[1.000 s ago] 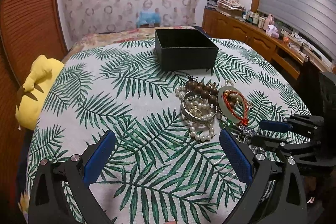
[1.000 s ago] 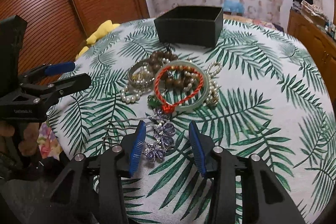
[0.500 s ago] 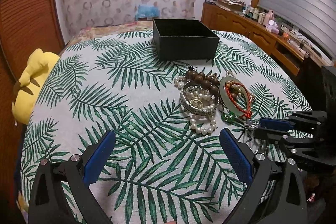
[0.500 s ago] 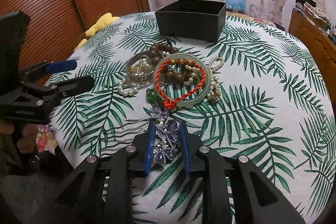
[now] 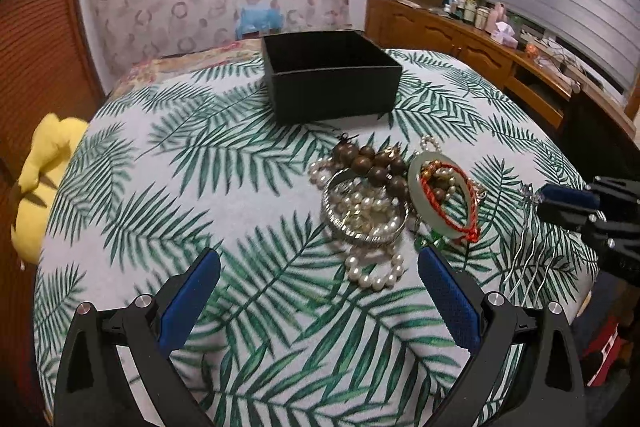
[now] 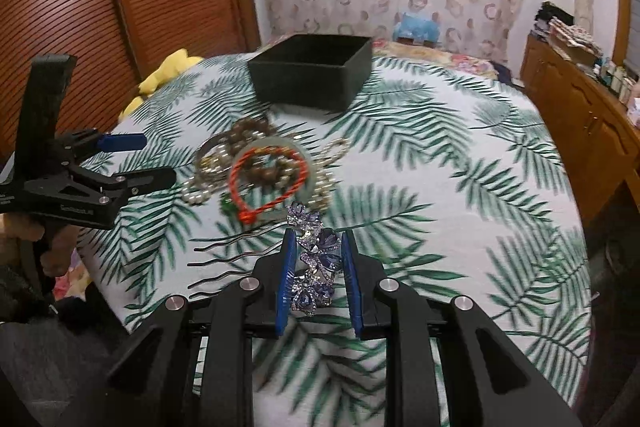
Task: Organize jewelry
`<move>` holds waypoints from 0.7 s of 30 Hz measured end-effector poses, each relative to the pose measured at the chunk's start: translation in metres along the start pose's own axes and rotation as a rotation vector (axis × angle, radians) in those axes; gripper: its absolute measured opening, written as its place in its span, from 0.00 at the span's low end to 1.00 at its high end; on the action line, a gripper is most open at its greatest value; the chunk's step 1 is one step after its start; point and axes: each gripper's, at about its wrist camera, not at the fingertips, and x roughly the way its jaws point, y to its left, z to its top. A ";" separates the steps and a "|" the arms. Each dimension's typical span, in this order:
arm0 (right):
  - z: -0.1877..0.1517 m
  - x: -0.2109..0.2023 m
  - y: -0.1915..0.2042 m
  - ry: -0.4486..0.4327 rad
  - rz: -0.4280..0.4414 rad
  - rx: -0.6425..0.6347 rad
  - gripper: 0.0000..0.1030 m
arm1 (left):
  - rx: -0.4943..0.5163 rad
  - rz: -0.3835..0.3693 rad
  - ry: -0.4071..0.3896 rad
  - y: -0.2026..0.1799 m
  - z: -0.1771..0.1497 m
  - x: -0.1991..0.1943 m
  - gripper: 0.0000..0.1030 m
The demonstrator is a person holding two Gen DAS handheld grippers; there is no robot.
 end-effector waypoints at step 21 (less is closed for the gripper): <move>0.015 0.001 -0.036 -0.049 -0.073 0.048 0.24 | 0.149 -0.074 0.048 -0.022 0.021 0.040 0.54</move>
